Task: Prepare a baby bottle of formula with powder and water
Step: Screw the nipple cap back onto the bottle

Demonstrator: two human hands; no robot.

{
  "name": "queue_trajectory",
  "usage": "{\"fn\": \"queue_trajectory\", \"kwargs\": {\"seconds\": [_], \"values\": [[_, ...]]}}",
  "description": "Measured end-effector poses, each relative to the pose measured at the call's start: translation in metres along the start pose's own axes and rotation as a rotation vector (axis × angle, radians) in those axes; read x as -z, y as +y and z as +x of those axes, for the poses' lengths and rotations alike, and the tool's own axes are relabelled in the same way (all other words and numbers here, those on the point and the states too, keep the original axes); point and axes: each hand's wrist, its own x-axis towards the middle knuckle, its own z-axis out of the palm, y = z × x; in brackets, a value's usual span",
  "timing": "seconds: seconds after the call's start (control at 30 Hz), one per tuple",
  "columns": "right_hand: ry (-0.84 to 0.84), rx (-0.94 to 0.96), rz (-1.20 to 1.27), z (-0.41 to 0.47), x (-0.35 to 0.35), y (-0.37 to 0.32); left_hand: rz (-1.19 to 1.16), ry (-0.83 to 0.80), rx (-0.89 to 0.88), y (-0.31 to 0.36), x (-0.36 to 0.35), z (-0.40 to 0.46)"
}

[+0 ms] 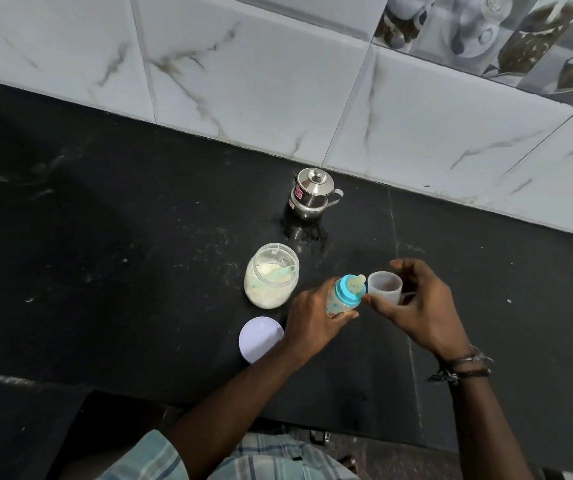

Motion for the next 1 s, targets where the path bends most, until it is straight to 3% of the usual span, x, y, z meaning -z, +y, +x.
{"fn": "queue_trajectory", "kwargs": {"seconds": [0.27,0.43,0.57,0.8,1.0], "values": [[0.014,0.073,-0.013,0.001,0.014,-0.017,0.007,-0.014,0.006,-0.002,-0.002,0.000],[-0.068,0.162,-0.180,0.005,0.023,-0.029,0.014,-0.021,0.009,-0.002,-0.003,0.001],[-0.026,0.227,-0.201,0.011,0.019,-0.033,0.015,-0.009,-0.008,-0.003,-0.004,0.001],[-0.146,0.219,-0.414,0.011,-0.003,-0.043,0.055,0.047,-0.012,-0.009,-0.007,0.002],[-0.212,0.230,-0.433,0.012,-0.015,-0.043,0.053,0.024,0.000,-0.012,-0.008,0.003]]}}
